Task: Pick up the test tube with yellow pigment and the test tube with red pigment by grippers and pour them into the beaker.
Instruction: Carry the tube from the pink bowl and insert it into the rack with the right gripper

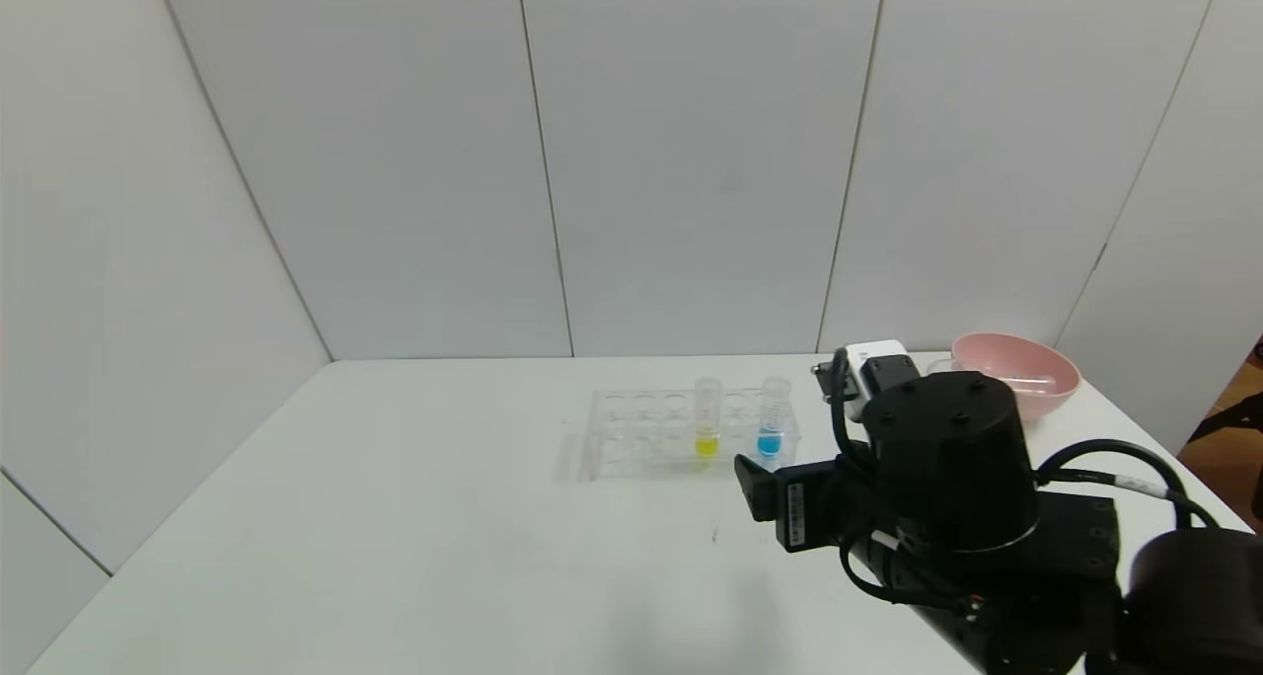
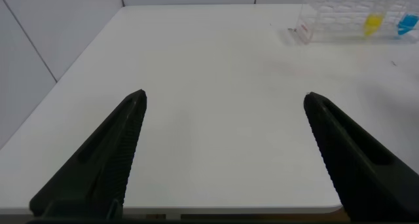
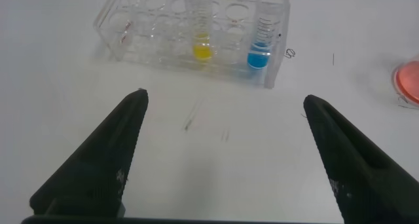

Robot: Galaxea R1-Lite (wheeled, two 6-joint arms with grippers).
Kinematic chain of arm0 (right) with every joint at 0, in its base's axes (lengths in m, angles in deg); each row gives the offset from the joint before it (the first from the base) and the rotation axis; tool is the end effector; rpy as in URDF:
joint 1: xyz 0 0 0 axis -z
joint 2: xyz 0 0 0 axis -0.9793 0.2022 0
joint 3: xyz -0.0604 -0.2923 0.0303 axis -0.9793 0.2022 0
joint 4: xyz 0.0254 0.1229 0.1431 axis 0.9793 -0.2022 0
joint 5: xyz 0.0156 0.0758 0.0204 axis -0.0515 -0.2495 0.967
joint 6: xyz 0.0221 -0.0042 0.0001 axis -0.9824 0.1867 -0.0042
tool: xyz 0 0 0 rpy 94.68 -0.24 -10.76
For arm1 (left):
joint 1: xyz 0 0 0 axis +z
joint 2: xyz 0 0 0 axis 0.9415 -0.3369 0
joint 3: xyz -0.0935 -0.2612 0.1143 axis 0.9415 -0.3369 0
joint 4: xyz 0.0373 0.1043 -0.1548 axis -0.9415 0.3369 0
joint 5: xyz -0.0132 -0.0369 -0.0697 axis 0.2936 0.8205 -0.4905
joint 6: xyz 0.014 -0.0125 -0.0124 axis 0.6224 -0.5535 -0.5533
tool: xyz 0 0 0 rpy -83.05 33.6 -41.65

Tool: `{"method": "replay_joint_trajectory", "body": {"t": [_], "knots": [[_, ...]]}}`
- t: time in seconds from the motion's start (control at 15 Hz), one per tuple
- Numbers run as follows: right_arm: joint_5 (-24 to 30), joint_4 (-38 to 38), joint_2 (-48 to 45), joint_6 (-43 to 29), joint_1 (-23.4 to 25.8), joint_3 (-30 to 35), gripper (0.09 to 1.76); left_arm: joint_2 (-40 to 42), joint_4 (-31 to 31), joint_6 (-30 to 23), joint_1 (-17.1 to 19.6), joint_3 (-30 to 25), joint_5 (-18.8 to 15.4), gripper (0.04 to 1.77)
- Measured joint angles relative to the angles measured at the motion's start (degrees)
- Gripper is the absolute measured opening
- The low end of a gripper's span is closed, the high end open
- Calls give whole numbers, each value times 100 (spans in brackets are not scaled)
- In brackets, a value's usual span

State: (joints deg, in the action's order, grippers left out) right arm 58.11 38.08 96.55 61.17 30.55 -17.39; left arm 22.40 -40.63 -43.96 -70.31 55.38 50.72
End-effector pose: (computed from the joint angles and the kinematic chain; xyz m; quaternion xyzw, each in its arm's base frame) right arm 0.2217 0.2273 0.1527 0.0145 0.1969 0.1119 0.9739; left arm -0.0229 0.0001 0.0737 -0.0081 0.0084 0.0013 0.9999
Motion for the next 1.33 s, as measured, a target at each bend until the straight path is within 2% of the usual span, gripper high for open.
{"method": "replay_joint_trajectory", "body": {"t": [0.33, 0.67, 1.33], "knots": [[-5, 306, 1003, 15, 0, -663, 171, 0, 0, -2, 0, 0, 2, 172], [-358, 289, 1882, 91, 20, -1579, 171, 0, 0, 0, 0, 0, 2, 172], [-367, 308, 2622, 382, 336, -2784, 171, 0, 0, -2, 0, 0, 2, 172]]}}
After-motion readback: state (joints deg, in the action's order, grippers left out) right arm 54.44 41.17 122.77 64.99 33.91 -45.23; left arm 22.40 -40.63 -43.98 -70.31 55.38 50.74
